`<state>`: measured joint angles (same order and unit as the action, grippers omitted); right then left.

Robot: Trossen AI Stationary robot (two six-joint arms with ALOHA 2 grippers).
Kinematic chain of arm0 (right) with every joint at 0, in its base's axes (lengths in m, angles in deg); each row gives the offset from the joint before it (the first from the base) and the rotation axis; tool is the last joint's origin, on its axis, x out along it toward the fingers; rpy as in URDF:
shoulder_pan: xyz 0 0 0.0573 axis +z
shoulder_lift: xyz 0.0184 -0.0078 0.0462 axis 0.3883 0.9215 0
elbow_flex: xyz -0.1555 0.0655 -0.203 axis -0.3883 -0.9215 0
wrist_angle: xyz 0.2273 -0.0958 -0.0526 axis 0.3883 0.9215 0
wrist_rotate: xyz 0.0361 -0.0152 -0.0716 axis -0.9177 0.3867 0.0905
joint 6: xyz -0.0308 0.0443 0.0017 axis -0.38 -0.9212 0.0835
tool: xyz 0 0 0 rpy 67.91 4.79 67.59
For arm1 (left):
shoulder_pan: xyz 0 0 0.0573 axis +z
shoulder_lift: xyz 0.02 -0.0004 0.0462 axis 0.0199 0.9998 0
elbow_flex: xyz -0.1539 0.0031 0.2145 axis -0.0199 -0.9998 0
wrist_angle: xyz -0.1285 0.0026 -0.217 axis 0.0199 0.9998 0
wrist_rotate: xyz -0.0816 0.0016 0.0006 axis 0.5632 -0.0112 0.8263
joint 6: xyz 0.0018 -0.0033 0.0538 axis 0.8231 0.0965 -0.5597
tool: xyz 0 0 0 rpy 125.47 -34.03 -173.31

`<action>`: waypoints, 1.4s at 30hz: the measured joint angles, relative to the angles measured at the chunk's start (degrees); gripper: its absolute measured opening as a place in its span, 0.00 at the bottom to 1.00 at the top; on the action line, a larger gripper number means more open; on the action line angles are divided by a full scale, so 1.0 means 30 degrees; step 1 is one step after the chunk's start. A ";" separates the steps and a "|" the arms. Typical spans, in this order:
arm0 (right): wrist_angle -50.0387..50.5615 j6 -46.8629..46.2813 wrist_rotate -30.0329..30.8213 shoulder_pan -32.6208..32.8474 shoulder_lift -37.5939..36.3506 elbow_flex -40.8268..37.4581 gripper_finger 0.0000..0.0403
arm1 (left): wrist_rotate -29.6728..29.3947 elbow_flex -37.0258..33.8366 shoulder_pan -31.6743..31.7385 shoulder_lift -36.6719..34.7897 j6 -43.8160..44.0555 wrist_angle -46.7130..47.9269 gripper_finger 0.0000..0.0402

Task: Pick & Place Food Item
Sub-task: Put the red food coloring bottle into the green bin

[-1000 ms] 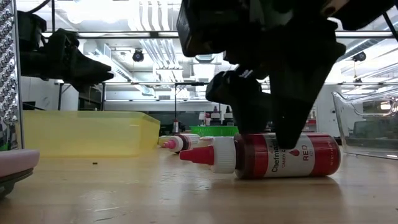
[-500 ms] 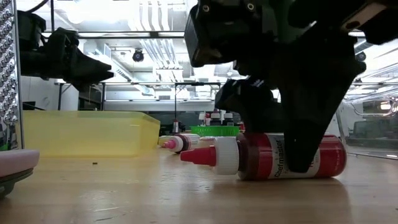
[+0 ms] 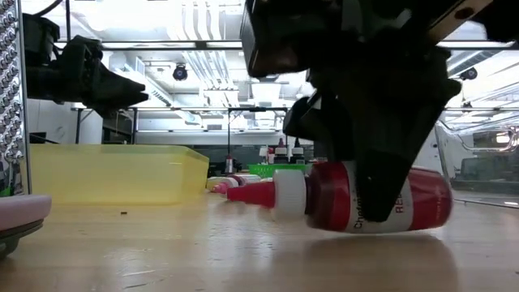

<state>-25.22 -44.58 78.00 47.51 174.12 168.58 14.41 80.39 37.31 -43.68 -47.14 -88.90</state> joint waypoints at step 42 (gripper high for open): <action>-2.0292 0.9405 0.3767 -0.9361 -0.9757 -1.0988 0.20 | 0.3206 0.2332 -0.0158 0.4133 0.1644 -0.7621 0.55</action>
<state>-86.10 -16.36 89.30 19.42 144.85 135.62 24.02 87.38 36.84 -31.28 -42.20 -111.76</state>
